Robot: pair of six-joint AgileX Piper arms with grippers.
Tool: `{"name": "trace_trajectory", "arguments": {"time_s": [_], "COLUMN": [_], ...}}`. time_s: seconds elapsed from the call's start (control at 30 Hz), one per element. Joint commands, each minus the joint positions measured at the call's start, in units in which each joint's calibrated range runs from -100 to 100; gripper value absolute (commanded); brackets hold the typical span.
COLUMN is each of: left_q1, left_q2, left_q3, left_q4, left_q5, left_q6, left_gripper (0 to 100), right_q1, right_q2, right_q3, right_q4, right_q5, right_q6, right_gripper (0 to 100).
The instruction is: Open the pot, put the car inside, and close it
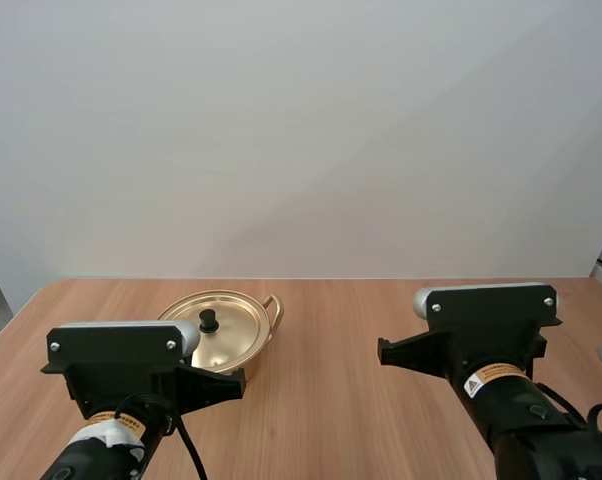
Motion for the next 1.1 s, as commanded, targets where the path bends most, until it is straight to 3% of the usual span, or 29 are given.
{"name": "trace_trajectory", "arguments": {"time_s": [0.0,0.27,0.37,1.07], "left_q1": [-0.01,-0.01,-0.01,-0.01], "left_q2": [0.0,0.0,0.0,0.0], "left_q3": [0.0,0.0,0.0,0.0], "left_q4": [0.0,0.0,0.0,0.0], "left_q5": [0.0,0.0,0.0,0.0], "left_q6": [0.0,0.0,0.0,0.0], "left_gripper": [0,0,0,0], "right_q1": [0.0,0.0,0.0,0.0], "right_q2": [-1.5,-2.7,-2.7,-3.9], "right_q3": [0.1,0.1,0.1,0.1], "right_q4": [-0.3,-0.3,-0.3,-0.2], "right_q5": [1.6,12.0,25.7,26.5], "right_q6": [0.1,3.1,3.9,4.0], "right_gripper": [0,0,0,0]}}
